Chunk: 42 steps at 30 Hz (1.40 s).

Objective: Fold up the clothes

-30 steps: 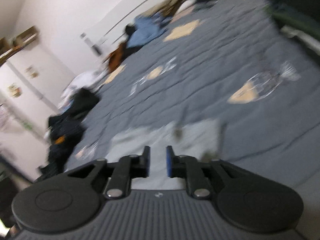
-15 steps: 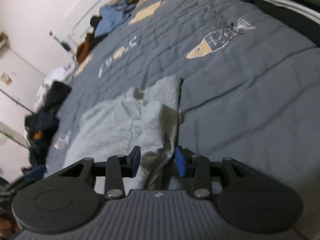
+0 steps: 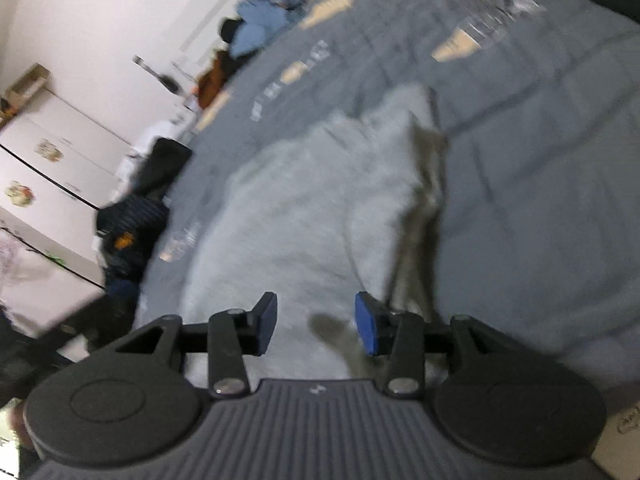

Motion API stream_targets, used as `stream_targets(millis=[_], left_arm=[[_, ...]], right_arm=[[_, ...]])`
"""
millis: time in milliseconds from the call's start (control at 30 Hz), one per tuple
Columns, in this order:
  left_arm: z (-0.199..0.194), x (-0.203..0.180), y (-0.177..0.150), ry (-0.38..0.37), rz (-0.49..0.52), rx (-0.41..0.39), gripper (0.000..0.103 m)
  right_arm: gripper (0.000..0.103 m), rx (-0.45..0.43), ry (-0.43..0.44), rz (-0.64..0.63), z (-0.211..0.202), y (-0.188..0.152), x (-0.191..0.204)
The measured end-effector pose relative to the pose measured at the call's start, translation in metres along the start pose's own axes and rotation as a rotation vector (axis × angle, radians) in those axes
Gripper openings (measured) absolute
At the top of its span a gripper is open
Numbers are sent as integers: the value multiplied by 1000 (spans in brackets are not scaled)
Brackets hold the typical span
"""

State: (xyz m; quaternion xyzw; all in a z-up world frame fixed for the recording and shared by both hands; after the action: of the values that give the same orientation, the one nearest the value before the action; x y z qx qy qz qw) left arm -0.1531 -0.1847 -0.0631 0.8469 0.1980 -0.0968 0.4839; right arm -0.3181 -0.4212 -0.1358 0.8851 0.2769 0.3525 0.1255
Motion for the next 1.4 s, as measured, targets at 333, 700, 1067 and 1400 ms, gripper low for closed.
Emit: stream_targets(millis=[333,700,1067,1400], left_arm=[[-11,0,1,11,-11,-3,83],[-28,1,16,48,-13,-2,83],[-75,-25,51,100,37,49,84],[-119,-53,75,152,94,102,89]], right_arm=[[43,-45,-105,9,-25,-19,-4],[49,-78,-128,-5,-73,-21,31],[51,-111,-223,-121,-135,-19,80],[53,-87,-252,-159,-180,-28,113]])
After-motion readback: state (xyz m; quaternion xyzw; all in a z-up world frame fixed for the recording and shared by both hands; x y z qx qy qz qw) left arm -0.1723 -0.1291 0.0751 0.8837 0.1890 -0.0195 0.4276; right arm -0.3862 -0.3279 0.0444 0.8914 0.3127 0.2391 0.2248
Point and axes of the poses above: each gripper's, at about its wrist camera, not at the fingertips, and z roughly the way its jaws point, x to its left, y to its top, the point moved 2 cm from there along z, roughly the way its jaws point, and after that the axes turned 10 degrees about -y, right-handed, at the moved point
